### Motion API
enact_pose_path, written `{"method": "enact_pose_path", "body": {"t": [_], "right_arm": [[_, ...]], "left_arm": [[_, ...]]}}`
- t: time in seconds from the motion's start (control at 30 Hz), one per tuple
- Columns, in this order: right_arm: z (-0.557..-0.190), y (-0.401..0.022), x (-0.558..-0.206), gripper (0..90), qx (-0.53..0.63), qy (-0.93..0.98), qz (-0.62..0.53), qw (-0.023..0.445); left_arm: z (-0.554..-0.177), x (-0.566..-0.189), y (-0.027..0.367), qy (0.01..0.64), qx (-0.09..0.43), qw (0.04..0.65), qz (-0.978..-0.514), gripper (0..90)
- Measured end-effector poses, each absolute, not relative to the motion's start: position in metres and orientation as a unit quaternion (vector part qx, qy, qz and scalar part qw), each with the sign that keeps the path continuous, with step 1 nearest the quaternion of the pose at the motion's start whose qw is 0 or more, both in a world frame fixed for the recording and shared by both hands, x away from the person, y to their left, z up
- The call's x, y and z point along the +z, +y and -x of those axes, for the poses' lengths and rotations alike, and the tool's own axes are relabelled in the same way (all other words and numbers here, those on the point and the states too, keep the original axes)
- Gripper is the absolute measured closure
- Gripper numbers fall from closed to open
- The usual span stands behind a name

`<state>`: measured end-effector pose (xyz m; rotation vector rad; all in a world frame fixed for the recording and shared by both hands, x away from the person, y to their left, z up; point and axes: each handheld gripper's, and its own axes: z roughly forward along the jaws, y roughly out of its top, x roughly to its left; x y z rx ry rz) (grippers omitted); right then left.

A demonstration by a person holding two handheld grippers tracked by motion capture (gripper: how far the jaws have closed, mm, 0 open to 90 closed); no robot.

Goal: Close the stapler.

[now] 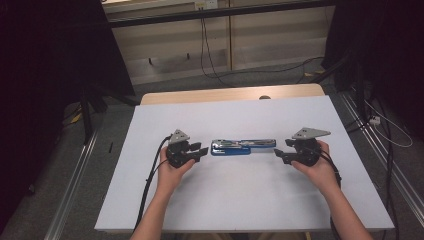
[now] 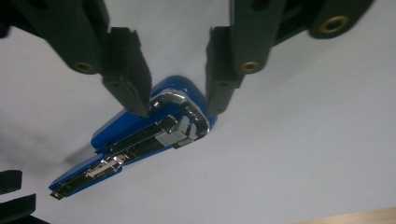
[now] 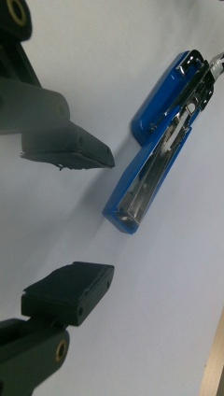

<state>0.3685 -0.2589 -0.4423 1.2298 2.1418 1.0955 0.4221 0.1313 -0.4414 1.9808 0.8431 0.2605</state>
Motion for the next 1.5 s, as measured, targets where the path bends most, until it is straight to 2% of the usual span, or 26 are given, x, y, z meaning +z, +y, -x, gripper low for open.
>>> {"method": "enact_pose_path", "body": {"t": [0.23,0.33,1.2,1.5], "right_arm": [[-0.370,-0.262,-0.443,40.9,0.399,0.773,-0.443,0.218],[-0.371,-0.263,-0.443,42.5,0.400,0.772,-0.444,0.216],[-0.374,-0.264,-0.448,40.8,0.394,0.774,-0.449,0.208],[-0.373,-0.263,-0.449,48.9,0.390,0.782,-0.442,0.204]], "left_arm": [[-0.426,-0.446,0.118,0.324,0.103,0.459,-0.821,84.6],[-0.429,-0.448,0.112,0.322,0.099,0.456,-0.824,90.0],[-0.437,-0.459,0.104,0.314,0.119,0.444,-0.830,90.0],[-0.437,-0.460,0.103,0.309,0.124,0.446,-0.831,90.0]]}}
